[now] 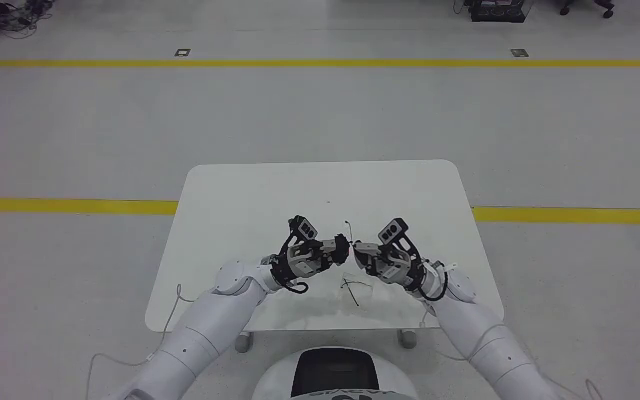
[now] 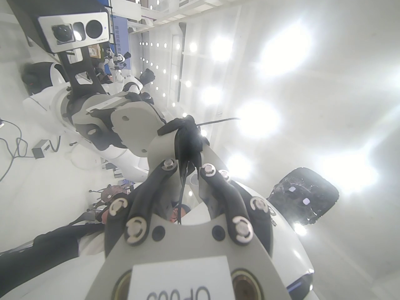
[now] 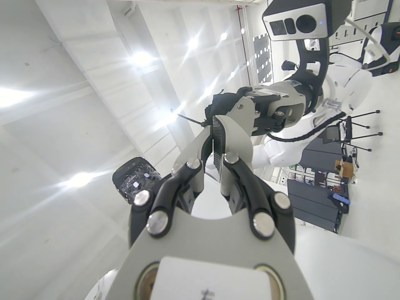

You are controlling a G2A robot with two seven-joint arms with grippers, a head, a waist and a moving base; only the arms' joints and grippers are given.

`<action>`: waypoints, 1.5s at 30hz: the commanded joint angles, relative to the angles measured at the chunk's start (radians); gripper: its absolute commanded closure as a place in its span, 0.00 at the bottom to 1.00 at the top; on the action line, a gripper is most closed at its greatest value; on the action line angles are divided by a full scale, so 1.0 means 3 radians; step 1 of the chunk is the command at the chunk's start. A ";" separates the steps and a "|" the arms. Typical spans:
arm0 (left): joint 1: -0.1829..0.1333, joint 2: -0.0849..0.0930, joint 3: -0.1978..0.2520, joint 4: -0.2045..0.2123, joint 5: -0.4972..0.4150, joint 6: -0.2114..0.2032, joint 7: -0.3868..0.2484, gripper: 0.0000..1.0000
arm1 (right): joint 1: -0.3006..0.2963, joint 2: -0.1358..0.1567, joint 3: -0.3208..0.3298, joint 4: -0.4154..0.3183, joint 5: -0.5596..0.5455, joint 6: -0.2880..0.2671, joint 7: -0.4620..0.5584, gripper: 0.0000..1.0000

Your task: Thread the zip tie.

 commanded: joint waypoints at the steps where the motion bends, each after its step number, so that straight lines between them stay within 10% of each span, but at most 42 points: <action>1: 0.0000 0.0000 0.0000 0.0000 0.0000 0.0000 0.0000 1.00 | -0.0006 0.0000 0.0013 0.0003 -0.0009 -0.0001 -0.0002 1.00; 45: 0.0000 0.0000 0.0000 0.0000 0.0000 0.0000 0.0000 1.00 | -0.0075 -0.0013 0.0209 0.0008 -0.0196 0.0101 -0.0171 1.00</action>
